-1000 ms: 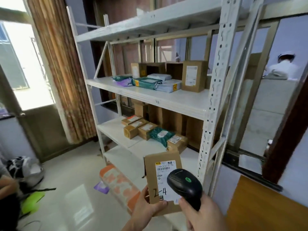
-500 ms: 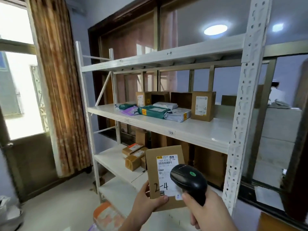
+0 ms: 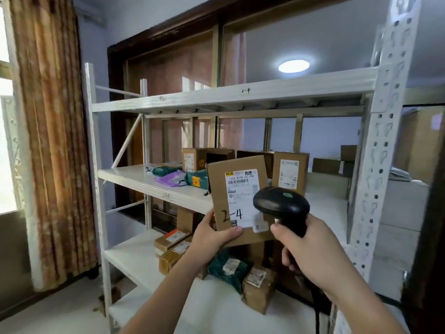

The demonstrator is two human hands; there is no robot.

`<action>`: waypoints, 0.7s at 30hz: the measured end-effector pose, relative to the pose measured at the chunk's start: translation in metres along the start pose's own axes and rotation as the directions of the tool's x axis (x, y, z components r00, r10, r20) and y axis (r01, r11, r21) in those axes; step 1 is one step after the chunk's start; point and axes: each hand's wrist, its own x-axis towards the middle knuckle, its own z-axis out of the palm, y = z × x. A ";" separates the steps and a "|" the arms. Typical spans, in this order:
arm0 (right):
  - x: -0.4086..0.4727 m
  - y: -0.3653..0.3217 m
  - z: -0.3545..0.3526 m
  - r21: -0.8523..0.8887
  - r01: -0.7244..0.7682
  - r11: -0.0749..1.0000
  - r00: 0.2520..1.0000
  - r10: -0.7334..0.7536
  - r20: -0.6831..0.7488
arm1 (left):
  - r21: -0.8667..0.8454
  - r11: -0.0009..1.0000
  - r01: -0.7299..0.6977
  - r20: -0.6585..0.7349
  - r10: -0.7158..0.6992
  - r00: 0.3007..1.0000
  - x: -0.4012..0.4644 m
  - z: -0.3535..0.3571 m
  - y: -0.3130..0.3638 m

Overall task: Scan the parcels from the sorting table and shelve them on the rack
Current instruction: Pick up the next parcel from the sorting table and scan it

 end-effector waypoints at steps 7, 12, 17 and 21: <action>0.033 -0.006 0.033 -0.054 -0.041 0.998 0.990 0.034 -0.136 | -0.004 0.989 -0.147 0.172 0.145 0.974 0.091 0.017 0.012; 0.046 -0.003 0.044 -0.054 -0.134 0.990 0.961 0.116 -0.252 | 0.066 0.986 -0.150 0.334 0.120 0.935 0.147 0.035 -0.003; 0.056 0.002 0.050 -0.049 -0.247 0.968 0.917 0.217 -0.335 | 0.171 0.971 -0.168 0.463 0.071 0.883 0.185 0.054 -0.013; 0.067 0.012 0.047 -0.064 -0.326 0.943 0.876 0.276 -0.396 | 0.228 0.947 -0.226 0.523 0.076 0.849 0.210 0.071 -0.015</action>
